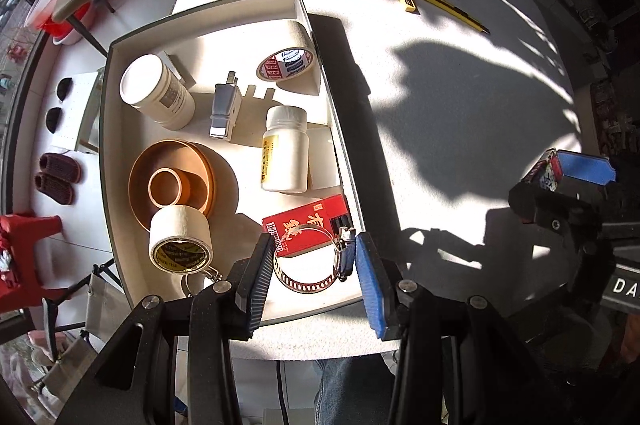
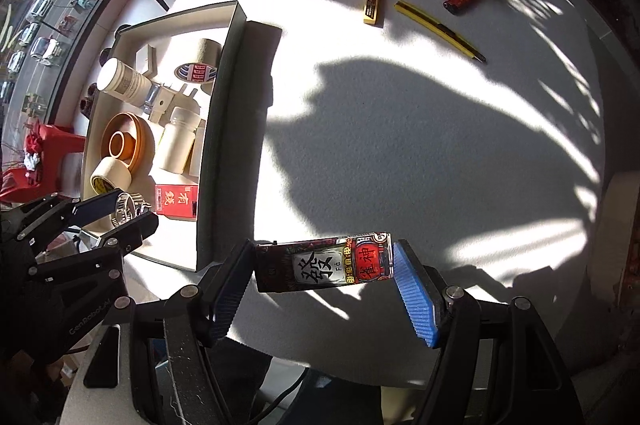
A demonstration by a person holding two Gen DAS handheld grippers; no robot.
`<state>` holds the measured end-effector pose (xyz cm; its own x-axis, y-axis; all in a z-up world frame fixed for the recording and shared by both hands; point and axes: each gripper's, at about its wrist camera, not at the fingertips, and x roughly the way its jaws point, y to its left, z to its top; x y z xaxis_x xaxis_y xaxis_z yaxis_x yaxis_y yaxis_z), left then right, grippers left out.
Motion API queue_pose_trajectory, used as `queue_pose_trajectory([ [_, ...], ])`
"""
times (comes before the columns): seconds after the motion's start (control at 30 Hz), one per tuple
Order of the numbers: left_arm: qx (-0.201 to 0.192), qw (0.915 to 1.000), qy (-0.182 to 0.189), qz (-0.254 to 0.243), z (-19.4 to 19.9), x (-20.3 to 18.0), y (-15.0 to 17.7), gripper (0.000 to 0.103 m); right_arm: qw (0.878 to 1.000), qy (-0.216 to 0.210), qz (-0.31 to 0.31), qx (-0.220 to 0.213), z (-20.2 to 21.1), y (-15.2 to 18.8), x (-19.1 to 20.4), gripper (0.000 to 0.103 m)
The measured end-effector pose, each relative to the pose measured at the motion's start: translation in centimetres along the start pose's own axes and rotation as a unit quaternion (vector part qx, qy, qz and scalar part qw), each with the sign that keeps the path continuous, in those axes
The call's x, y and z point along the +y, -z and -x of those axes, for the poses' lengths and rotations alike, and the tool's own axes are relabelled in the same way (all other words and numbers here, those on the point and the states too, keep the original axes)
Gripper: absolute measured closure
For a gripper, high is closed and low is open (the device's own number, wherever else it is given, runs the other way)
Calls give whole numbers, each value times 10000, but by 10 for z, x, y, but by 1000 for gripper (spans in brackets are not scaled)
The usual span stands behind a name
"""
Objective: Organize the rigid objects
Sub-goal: 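Lift and carry the hose clamp and small red box over the tray, then release the hose clamp into the tray with the left tool while the right releases the small box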
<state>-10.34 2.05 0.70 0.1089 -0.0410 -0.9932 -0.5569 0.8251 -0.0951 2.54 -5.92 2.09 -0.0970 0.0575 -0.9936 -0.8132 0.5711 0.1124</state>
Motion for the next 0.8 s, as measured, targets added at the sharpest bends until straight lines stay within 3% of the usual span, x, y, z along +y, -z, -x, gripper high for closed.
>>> queue_pose_trajectory([
  [0.2, -113, 9981, -47, 608, 9, 41, 10, 59, 9987, -93, 490, -66, 1, -19, 41, 32],
  [0.5, -263, 9888, -337, 1430, 17, 96, 16, 59, 9951, -286, 942, -98, -1, -49, 90, 32],
  [0.8, -290, 9842, -571, 1653, 13, 110, 10, 59, 9922, -319, 1200, -79, -8, -62, 121, 32],
])
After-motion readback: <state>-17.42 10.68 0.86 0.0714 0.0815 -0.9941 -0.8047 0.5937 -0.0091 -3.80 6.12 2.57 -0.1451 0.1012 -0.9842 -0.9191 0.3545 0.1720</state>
